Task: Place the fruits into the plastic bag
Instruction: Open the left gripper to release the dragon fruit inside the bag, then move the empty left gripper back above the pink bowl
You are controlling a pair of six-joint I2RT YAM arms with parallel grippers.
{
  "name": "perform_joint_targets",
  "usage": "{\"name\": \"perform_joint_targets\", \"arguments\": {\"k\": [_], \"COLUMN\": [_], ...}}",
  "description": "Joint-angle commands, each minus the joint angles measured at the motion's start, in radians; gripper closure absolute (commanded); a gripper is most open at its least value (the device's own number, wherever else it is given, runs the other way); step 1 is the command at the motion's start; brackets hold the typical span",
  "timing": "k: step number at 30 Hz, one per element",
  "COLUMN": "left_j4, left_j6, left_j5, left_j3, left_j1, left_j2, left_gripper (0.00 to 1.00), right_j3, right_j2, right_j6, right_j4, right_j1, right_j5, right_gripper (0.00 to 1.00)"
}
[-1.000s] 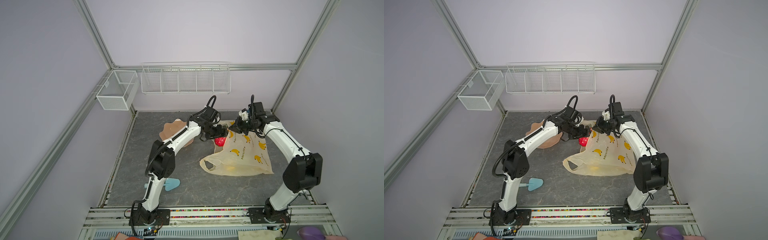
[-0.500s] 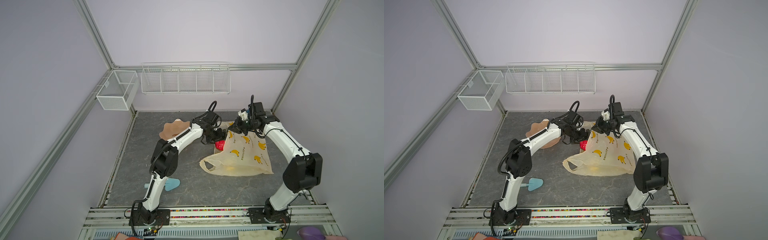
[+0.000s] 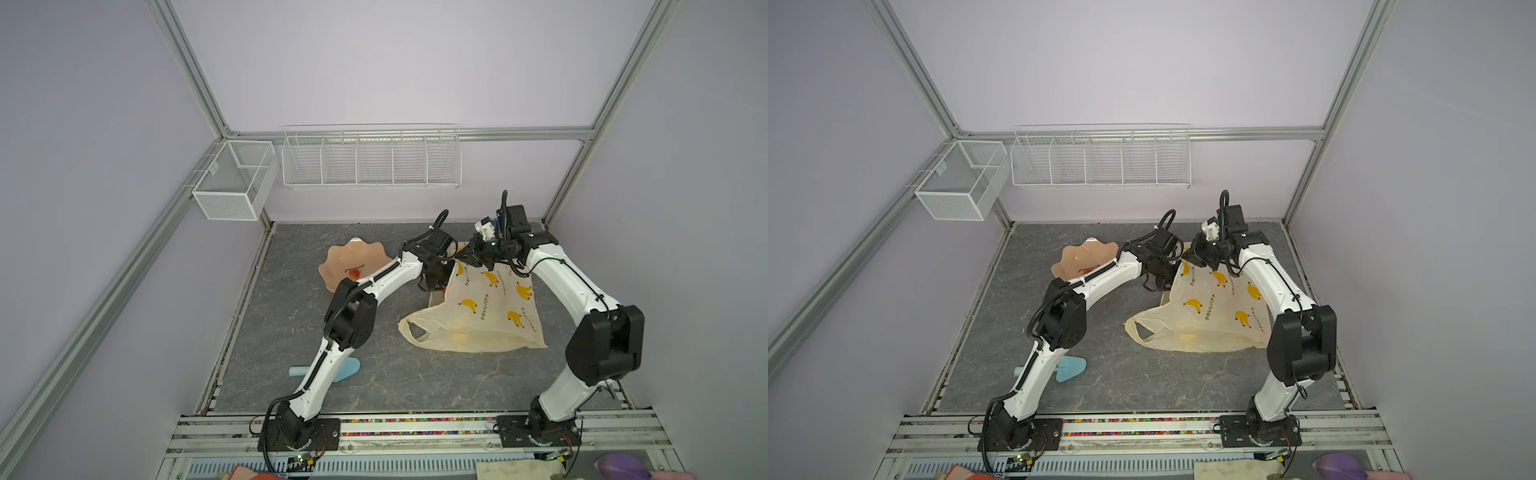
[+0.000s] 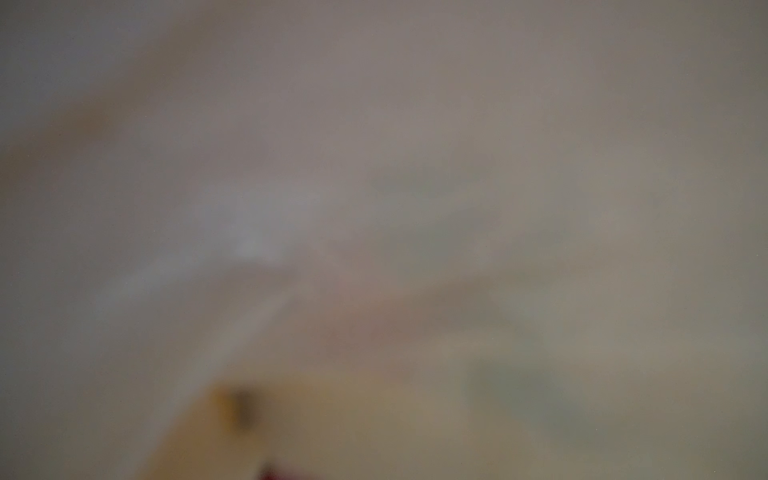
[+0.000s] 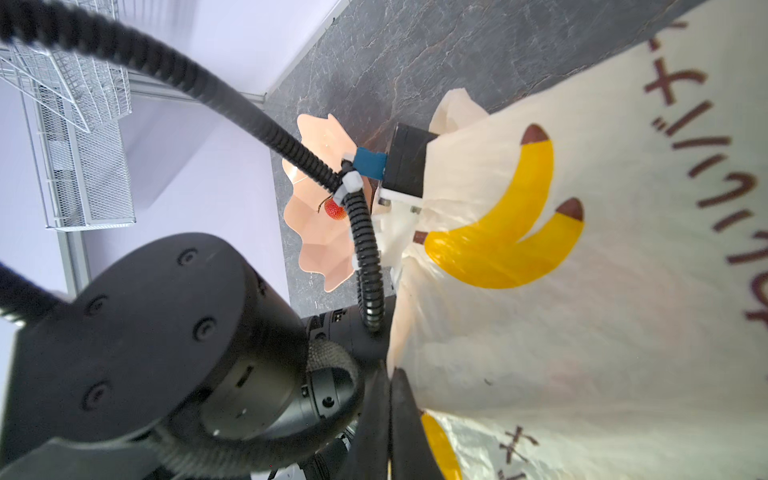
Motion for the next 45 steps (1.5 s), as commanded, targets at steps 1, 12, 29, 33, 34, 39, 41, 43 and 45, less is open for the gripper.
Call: {"name": "perform_joint_targets", "arguments": {"k": [1,12,29,33,34,39,41,43,45], "left_j4": [-0.022,-0.075,-0.359,-0.392,-0.399,-0.427,-0.461,-0.488,-0.517], "left_j6": [-0.038,-0.112,0.040,0.065,0.068,0.092,0.109,0.132,0.149], "left_j5": [-0.023,-0.014,-0.227,-0.301,-0.318,-0.358,-0.389,-0.431,-0.476], "left_j3": [0.049,0.066,0.152,0.152,0.151,0.134,0.130,0.120,0.101], "left_j1": [-0.006,-0.013,-0.002,0.003,0.006,0.026,0.034,0.039,0.043], "left_j2": [-0.014,-0.053,-0.128,-0.168,-0.182,-0.232,-0.252,-0.281,-0.313], "left_gripper": [0.12,0.00,0.00,0.00,0.00,0.00,0.00,0.00,0.00], "right_j3": [-0.023,-0.061,-0.069,-0.067,-0.067,-0.064,-0.062,-0.062,-0.062], "right_j2": [0.002,-0.014,-0.045,-0.048,-0.049,-0.047,-0.048,-0.048,-0.047], "right_j6": [0.010,0.013,-0.024,-0.033,-0.033,-0.034,-0.032,-0.031,-0.030], "right_j4": [0.024,0.046,-0.016,-0.030,-0.032,-0.037,-0.037,-0.038,-0.037], "right_j1": [-0.010,-0.040,-0.070,-0.074,-0.074,-0.076,-0.076,-0.076,-0.076], "right_j5": [-0.023,-0.021,0.017,0.023,0.025,0.027,0.028,0.032,0.033], "right_gripper": [0.93,0.93,0.93,0.93,0.93,0.93,0.93,0.93,0.93]}}
